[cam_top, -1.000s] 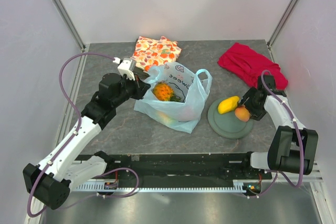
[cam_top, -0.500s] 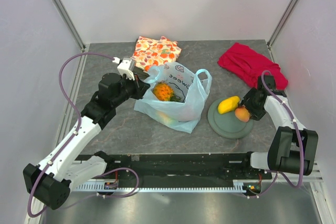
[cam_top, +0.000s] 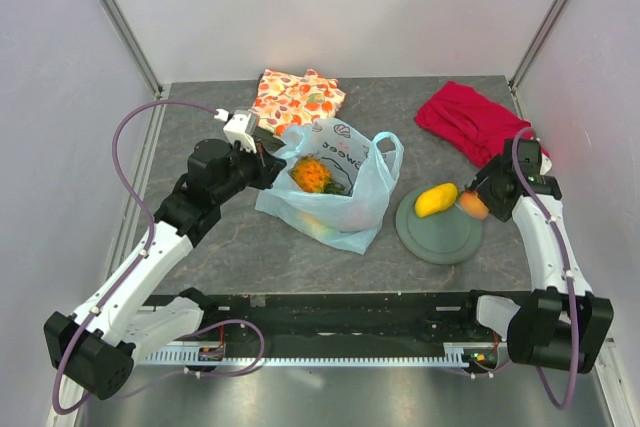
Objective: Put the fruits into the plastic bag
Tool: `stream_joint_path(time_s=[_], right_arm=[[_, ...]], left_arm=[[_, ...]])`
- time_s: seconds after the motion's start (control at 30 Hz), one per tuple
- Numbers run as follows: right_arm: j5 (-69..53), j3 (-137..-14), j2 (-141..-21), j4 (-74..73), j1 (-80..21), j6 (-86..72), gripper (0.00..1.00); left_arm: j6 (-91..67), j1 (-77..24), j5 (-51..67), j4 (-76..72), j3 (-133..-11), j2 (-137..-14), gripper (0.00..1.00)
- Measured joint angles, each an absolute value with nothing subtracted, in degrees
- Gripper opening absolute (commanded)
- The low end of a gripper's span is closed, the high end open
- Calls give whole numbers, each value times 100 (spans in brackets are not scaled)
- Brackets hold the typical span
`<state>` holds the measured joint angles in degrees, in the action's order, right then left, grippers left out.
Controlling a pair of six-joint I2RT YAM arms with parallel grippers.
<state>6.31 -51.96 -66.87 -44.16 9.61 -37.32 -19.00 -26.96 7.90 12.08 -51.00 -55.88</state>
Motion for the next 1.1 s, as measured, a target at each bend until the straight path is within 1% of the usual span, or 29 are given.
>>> stream_joint_path(time_s=[0.07, 0.13, 0.23, 0.43, 0.63, 0.87, 1.1], right_arm=[[626, -5284, -6442, -4353, 961, -3730, 34], [624, -5341, -6211, -4300, 937, -3728, 30], [637, -5533, -5918, -4230, 836, -3728, 27], [657, -6152, -5937, -4132, 191, -3776, 28], [762, -7293, -6193, -3848, -982, -3929, 28], [1028, -8774, -6788, -3240, -2403, -3728, 29], [1549, -9317, -7804, -3140, -4244, -3260, 31]], left_arm=[[-1903, -2696, 810, 1205, -5100, -5588, 1], [-1903, -2696, 814, 1201, -5100, -5588, 1], [-1903, -2696, 816, 1188, -5098, -5588, 2], [-1907, -2689, 919, 1184, -5098, -5588, 2], [-1907, -2674, 945, 1184, -5089, -5527, 2], [-1925, -2674, 967, 1184, -5085, -5459, 2], [-1994, -2674, 967, 1197, -4995, -5271, 2]])
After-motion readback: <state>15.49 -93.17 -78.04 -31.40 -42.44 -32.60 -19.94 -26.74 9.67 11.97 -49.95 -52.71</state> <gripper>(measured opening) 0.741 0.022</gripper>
